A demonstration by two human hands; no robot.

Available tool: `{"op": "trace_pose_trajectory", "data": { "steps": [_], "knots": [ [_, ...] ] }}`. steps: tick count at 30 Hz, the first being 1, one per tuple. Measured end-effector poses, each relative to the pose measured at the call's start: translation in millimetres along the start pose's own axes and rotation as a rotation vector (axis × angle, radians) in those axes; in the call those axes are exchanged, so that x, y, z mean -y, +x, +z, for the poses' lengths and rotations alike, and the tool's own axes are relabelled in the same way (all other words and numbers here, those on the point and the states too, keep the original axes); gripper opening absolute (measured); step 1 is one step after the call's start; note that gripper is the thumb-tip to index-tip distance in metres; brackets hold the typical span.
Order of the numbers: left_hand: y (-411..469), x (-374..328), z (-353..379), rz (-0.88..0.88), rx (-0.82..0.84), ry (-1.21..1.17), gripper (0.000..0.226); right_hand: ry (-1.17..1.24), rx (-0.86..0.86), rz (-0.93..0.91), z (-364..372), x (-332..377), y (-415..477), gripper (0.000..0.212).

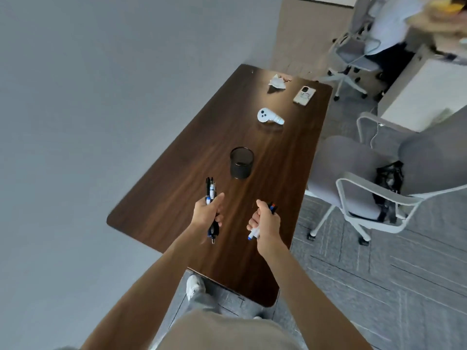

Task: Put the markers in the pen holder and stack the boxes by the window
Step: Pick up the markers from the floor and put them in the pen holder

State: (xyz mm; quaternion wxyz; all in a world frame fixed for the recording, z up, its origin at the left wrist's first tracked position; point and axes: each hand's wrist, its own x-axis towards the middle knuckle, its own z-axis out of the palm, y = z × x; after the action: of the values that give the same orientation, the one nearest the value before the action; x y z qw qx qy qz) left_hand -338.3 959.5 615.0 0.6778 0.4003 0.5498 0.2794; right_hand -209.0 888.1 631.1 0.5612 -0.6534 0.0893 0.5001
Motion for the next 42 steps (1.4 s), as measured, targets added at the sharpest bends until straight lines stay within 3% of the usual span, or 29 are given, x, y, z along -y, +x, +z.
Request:
{"op": "trace_pose_trajectory", "data": {
  "steps": [6, 9, 14, 24, 31, 42],
  "knots": [
    [72.9, -37.5, 5.3, -0.016, 0.133, 0.057, 0.024, 0.069, -0.214, -0.098, 39.1, 25.2, 27.0, 0.027],
    [101.7, -60.0, 12.6, 0.005, 0.202, 0.051, 0.021, 0.063, -0.242, -0.147, 52.7, 32.4, 33.1, 0.018],
    [150.9, -90.1, 30.2, 0.05, 0.238, 0.066, 0.016, 0.007, -0.291, -0.244, 72.7, 45.8, 46.1, 0.02],
    [224.5, -111.4, 73.5, 0.236, 0.054, 0.195, 0.017, -0.117, -0.288, -0.339, 74.5, 89.6, 80.8, 0.032],
    [249.3, -106.8, 106.9, 0.349, -0.013, 0.217, 0.016, -0.082, -0.299, -0.31, 53.3, 94.8, 103.0, 0.028],
    [260.8, -79.6, 100.7, 0.305, -0.082, 0.281, 0.01, -0.117, -0.282, -0.252, 39.9, 95.9, 122.8, 0.038]
  ]
}}
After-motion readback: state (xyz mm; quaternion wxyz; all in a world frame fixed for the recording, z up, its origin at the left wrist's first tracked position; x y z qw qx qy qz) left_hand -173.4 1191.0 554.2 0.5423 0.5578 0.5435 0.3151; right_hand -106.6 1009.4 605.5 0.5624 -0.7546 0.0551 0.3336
